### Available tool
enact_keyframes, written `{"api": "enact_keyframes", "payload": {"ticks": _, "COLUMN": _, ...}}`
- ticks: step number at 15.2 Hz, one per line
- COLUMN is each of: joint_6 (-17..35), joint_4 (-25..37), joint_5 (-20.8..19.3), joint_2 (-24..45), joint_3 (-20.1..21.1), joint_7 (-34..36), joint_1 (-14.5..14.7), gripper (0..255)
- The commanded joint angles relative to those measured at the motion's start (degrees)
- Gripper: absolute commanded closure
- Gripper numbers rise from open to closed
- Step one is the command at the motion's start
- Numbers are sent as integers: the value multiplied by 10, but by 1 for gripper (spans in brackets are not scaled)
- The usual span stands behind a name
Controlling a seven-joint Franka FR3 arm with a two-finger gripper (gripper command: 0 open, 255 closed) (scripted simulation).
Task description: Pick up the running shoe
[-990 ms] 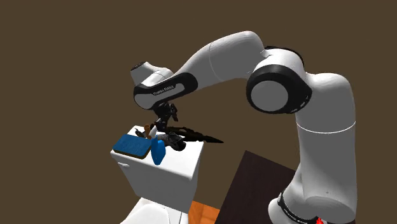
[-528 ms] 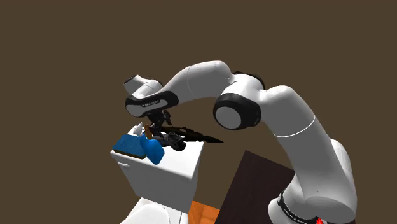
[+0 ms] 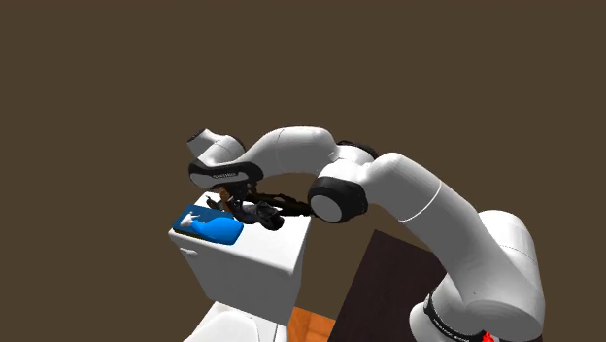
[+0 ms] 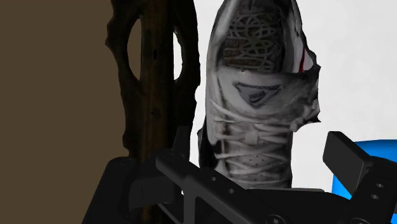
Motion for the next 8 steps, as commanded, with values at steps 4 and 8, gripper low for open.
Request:
{"api": "enact_keyframes", "payload": {"ticks": 4, "joint_6": 19, "joint_4": 3, "joint_5": 0, "joint_2": 23, "joint_3": 0, "joint_7": 3, "joint_1": 0, "gripper": 0}}
{"api": "enact_keyframes", "payload": {"ticks": 8, "joint_6": 21, "joint_4": -3, "joint_5": 0, "joint_2": 19, "joint_3": 0, "joint_7": 4, "joint_1": 0, "gripper": 255}}
